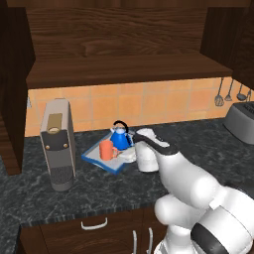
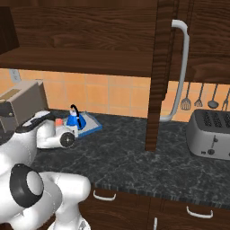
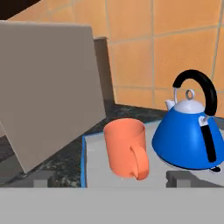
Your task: Pick the kettle from the counter and place it on the tray. Then pick the mug from the cabinet and place it on the tray. Then close the cabinet doors.
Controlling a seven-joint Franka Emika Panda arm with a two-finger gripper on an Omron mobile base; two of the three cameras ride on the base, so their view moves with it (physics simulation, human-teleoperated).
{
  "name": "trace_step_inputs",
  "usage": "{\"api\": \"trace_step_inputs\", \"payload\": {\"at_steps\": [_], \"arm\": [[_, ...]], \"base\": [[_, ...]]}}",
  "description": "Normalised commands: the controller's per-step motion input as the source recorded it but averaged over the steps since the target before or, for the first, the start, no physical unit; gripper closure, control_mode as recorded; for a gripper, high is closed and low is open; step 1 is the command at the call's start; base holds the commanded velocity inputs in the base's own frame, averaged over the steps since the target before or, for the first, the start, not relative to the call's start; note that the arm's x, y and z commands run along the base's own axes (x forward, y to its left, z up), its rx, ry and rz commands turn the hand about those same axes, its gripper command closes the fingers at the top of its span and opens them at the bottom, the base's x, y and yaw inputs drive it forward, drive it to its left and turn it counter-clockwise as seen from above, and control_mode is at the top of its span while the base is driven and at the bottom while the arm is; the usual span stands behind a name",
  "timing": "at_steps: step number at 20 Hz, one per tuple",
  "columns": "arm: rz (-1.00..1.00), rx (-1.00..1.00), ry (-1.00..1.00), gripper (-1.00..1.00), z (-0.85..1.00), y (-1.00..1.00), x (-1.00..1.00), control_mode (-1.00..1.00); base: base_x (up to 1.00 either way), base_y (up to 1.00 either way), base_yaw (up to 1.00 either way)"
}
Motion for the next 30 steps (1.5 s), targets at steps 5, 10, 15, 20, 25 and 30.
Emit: {"api": "trace_step_inputs", "payload": {"at_steps": [5, 10, 15, 20, 25, 30], "arm": [[-0.16, -0.02, 0.43, -1.00, 0.83, -0.17, -0.32, -1.00], [-0.11, -0.03, 0.40, -1.00, 0.35, -0.05, 0.01, -1.00], [-0.01, 0.00, 0.05, -1.00, 0.00, 0.00, 0.01, -1.00], [0.00, 0.00, 0.00, -1.00, -0.01, -0.02, -0.02, -1.00], [-0.04, 0.00, 0.00, -1.00, 0.06, -0.11, -0.23, -1.00], [-0.07, 0.00, 0.00, -1.00, 0.04, -0.33, -0.42, -1.00]], "base": [[0.00, 0.00, 0.00], [0.00, 0.00, 0.00], [0.00, 0.00, 0.00], [0.00, 0.00, 0.00], [0.00, 0.00, 0.00], [0.00, 0.00, 0.00]]}}
